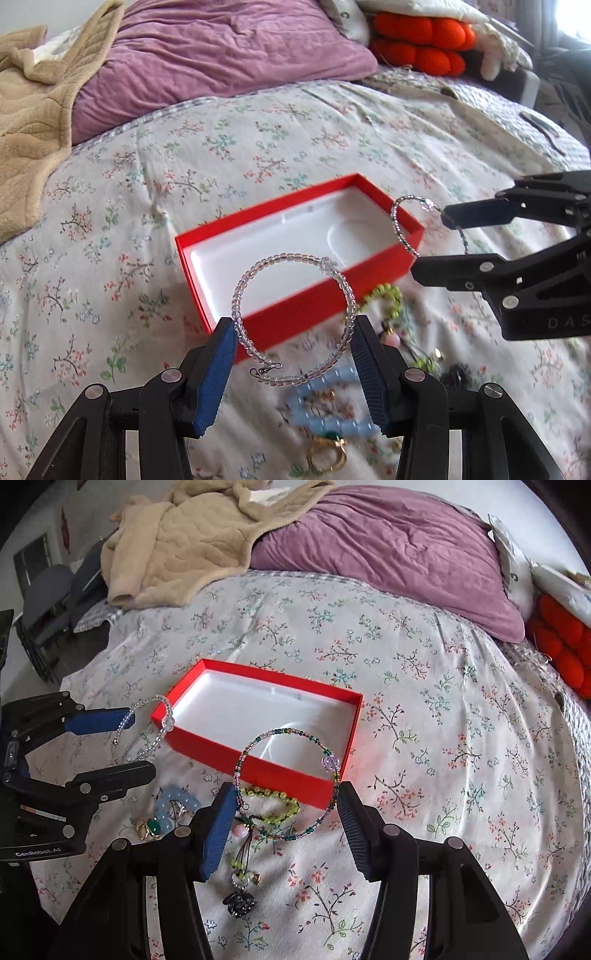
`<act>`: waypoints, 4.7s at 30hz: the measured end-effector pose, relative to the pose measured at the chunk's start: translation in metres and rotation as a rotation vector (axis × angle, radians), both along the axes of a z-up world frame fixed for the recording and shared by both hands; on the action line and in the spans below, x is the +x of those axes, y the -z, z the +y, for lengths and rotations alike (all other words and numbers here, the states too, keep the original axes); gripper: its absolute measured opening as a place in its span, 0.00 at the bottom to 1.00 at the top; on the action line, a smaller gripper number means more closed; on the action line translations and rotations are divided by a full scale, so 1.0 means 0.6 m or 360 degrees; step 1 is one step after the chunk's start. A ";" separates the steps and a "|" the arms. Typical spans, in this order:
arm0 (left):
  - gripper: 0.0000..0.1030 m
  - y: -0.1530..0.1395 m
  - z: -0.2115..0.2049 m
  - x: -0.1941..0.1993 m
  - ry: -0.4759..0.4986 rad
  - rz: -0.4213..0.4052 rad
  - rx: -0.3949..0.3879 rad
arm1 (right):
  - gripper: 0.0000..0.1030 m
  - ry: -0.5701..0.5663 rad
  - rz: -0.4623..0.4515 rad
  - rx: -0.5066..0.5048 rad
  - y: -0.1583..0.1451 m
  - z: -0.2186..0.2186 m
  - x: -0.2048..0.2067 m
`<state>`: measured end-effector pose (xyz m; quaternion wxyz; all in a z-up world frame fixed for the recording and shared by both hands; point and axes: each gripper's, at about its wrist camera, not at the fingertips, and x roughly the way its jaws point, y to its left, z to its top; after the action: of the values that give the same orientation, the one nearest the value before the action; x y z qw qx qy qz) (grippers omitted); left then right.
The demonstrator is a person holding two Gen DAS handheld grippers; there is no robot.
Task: Organize jewelry
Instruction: 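Carry both bracelets into the red box and open both tools, then withdraw both tools from the red box back toward the jewelry, then grasp the light blue bead bracelet with the left tool while the right tool grasps the yellow-green bead bracelet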
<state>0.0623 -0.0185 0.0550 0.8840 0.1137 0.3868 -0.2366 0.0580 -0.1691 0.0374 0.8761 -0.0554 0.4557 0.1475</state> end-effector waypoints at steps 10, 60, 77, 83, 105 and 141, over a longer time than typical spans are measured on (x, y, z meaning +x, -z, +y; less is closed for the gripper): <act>0.52 0.021 -0.002 0.074 -0.0161 0.0028 -0.0017 | 0.57 0.0096 0.0036 0.0098 0.010 -0.014 0.062; 0.93 0.007 -0.002 0.061 -0.0224 0.0051 0.0075 | 0.70 0.0167 0.0008 -0.0070 -0.011 -0.039 0.047; 0.96 0.033 0.060 -0.017 -0.0362 0.0197 0.0298 | 0.70 0.0469 0.0309 0.0020 0.004 -0.091 -0.019; 0.96 0.043 0.072 -0.038 -0.0368 0.0291 0.0232 | 0.70 0.0509 0.0427 0.0101 0.022 -0.094 -0.036; 0.92 0.092 -0.005 -0.053 -0.0019 0.0386 0.0102 | 0.70 0.0437 0.0521 0.0039 0.053 -0.067 -0.038; 0.08 0.134 0.041 -0.015 -0.0184 0.0623 -0.0047 | 0.70 0.0482 0.0595 0.0141 0.096 -0.054 0.036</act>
<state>0.0531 0.0060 -0.0253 0.8056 0.0303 0.5536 -0.2088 0.0796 -0.2016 -0.0204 0.7901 0.0804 0.6062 0.0419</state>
